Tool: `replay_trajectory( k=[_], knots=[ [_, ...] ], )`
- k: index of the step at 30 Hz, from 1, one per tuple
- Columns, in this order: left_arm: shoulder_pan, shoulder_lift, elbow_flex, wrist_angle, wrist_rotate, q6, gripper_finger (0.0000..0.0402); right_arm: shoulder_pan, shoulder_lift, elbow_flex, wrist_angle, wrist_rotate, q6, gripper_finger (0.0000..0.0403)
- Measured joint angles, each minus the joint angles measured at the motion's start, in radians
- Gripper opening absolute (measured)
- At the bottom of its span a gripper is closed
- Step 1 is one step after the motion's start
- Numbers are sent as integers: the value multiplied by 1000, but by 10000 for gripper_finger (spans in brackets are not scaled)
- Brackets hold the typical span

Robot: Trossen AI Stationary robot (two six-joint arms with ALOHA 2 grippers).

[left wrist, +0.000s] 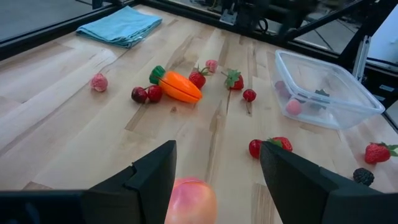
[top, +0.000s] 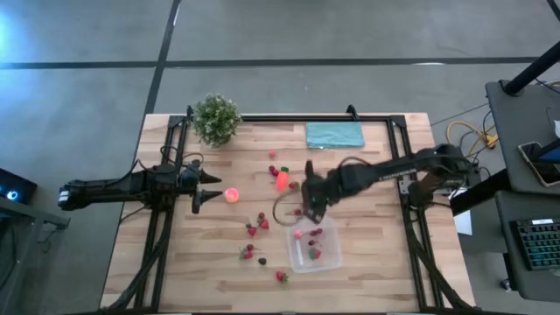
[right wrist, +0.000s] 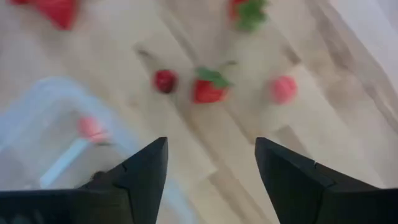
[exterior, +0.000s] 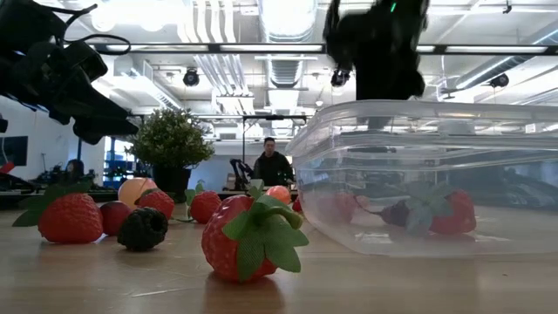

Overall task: Pick and placing Produce into tupperware
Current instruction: Put the pink peach into the transparent container

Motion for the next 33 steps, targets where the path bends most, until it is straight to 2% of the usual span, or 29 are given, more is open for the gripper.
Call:
replay_trajectory(
  k=[3, 5, 10, 13, 20, 33],
  knots=[
    [0, 0, 0, 0, 0, 0, 217, -88, 3, -13, 14, -45, -81, 230],
    [0, 0, 0, 0, 0, -1, 217, -125, 3, -19, 22, -48, -201, 228],
    [0, 0, 0, 0, 0, -2, 217, -161, 3, -56, 103, -54, -544, 226],
    [0, 0, 0, 0, 0, -2, 217, -170, 3, -99, 133, -54, -664, 226],
    [0, 0, 0, 0, -1, -1, 217, -187, 5, -210, 198, -54, -740, 225],
    [0, 0, 0, 0, -3, -1, 217, -215, 54, -288, 375, -60, -787, 226]
  ],
)
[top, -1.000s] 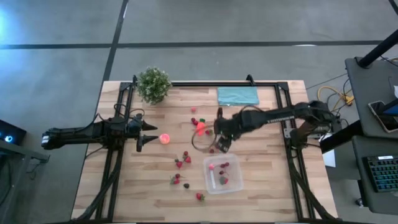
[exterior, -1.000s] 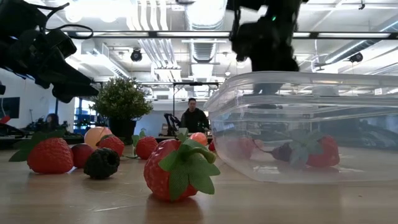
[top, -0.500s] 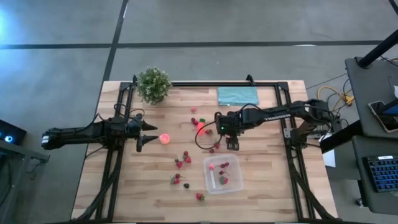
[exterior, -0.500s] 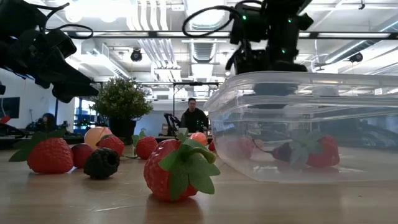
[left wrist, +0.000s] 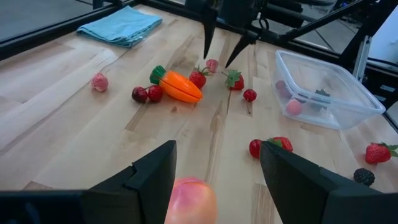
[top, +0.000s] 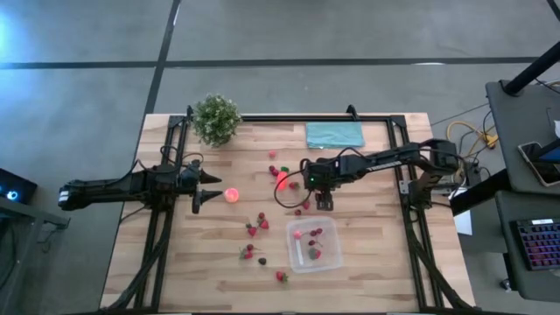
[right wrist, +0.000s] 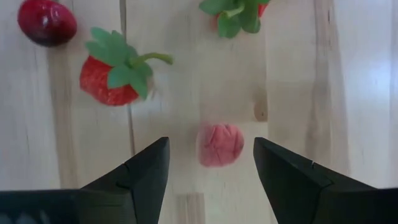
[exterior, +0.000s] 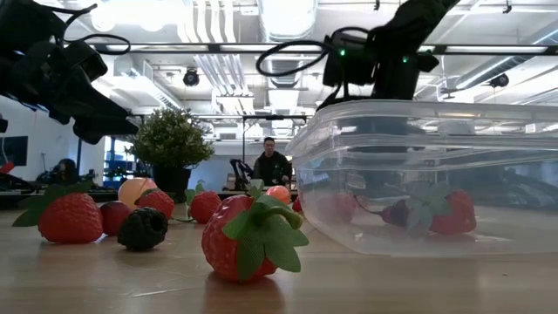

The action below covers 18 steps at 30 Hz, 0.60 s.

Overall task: Pick and placing Produce into tupperware
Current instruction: Put the pink peach into the transparent container

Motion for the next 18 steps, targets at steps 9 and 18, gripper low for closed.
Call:
replay_trajectory(
  k=[9, 18],
  knots=[
    [0, -1, 0, 0, 0, 0, 217, -3, 44, 16, 16, 34, 7, 224],
    [0, -1, 0, 0, 1, 0, 217, -3, 65, 11, 17, 33, 18, 175]
  ],
)
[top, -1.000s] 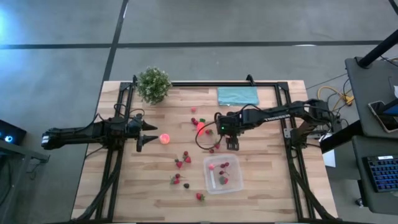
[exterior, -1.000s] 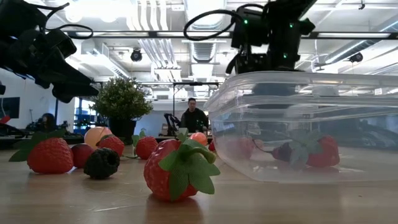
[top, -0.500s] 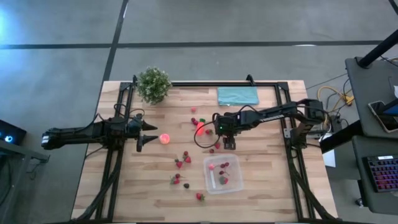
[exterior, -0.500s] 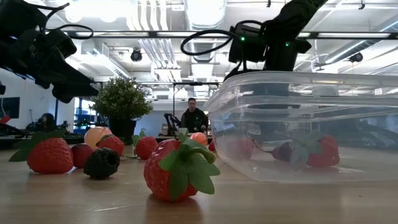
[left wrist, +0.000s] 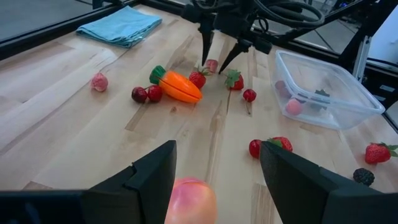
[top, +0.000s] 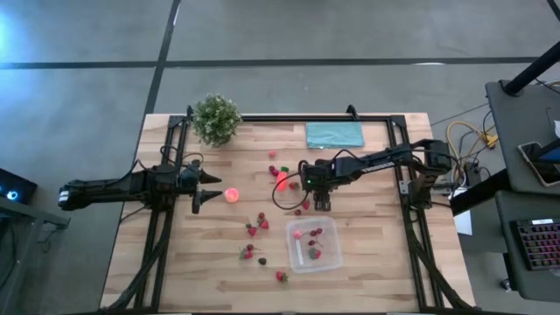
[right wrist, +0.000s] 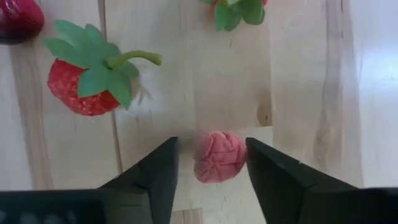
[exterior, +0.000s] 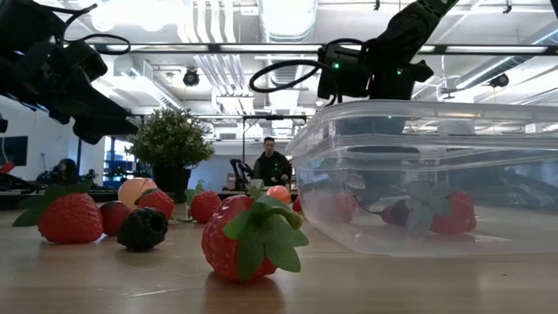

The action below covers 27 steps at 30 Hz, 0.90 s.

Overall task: Pick and placing Produce into tupperware
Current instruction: Put the pink peach into the transparent container

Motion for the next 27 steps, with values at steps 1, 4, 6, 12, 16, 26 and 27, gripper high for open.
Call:
replay_trajectory(
  k=[1, 4, 6, 12, 16, 26, 27],
  knots=[
    [0, 0, 0, 0, 0, 0, 217, 0, 0, 0, 0, -1, 2, 166],
    [0, 0, 0, 0, 1, 0, 217, 0, 1, 4, -2, -2, 12, 135],
    [0, 0, 0, 0, 1, 0, 217, 0, 2, 6, -5, 3, 12, 114],
    [0, 1, 0, 0, 1, 0, 217, 0, 0, 55, -101, 4, 20, 70],
    [0, 1, 0, 0, 1, 0, 217, 0, -36, 112, -205, 1, 40, 70],
    [0, 1, 0, 0, -1, 0, 217, 22, -185, 220, -240, -87, 176, 75],
    [0, 1, 0, 0, -1, 0, 217, 28, -191, 220, -241, -102, 180, 75]
  ],
)
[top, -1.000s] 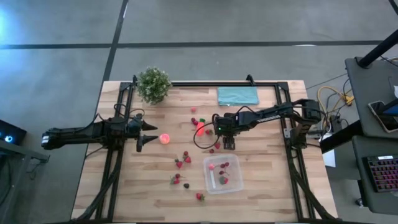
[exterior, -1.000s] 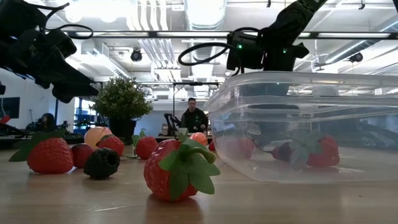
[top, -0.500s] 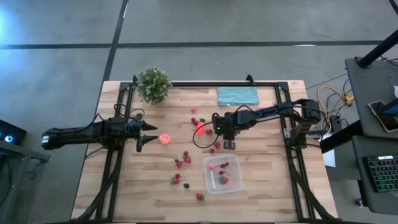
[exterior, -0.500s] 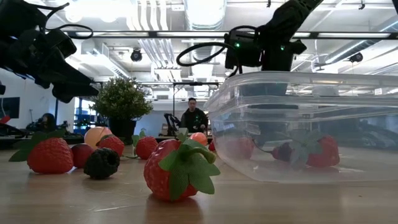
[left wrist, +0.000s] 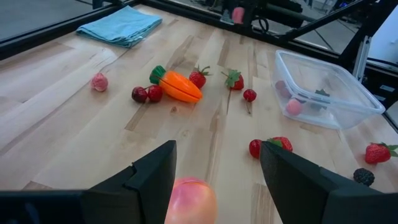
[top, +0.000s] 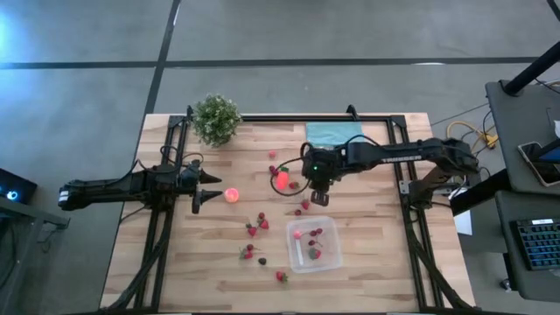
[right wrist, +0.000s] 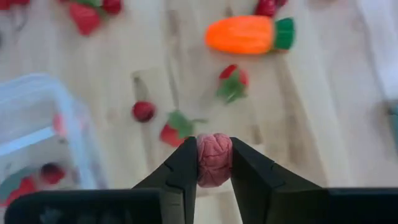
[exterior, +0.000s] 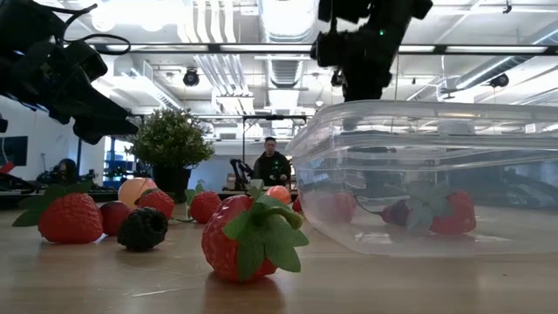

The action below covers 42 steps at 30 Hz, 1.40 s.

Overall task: Pick and placing Produce into tupperware
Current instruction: Put the pink peach into the transparent container

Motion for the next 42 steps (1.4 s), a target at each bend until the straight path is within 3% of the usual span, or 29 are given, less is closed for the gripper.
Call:
replay_trajectory(
  k=[10, 22, 32, 42],
  knots=[
    [0, 0, 0, 0, 0, 0, 217, 155, -7, -16, -34, -55, -69, 83],
    [0, 0, 0, 0, 1, 0, 217, 376, 47, 1, 45, 78, 380, 86],
    [0, 0, 0, 0, 2, 0, 217, 405, 189, 43, 36, 125, 571, 90],
    [0, 0, 0, 0, 2, 0, 217, 435, 218, 76, 28, 161, 633, 164]
  ],
)
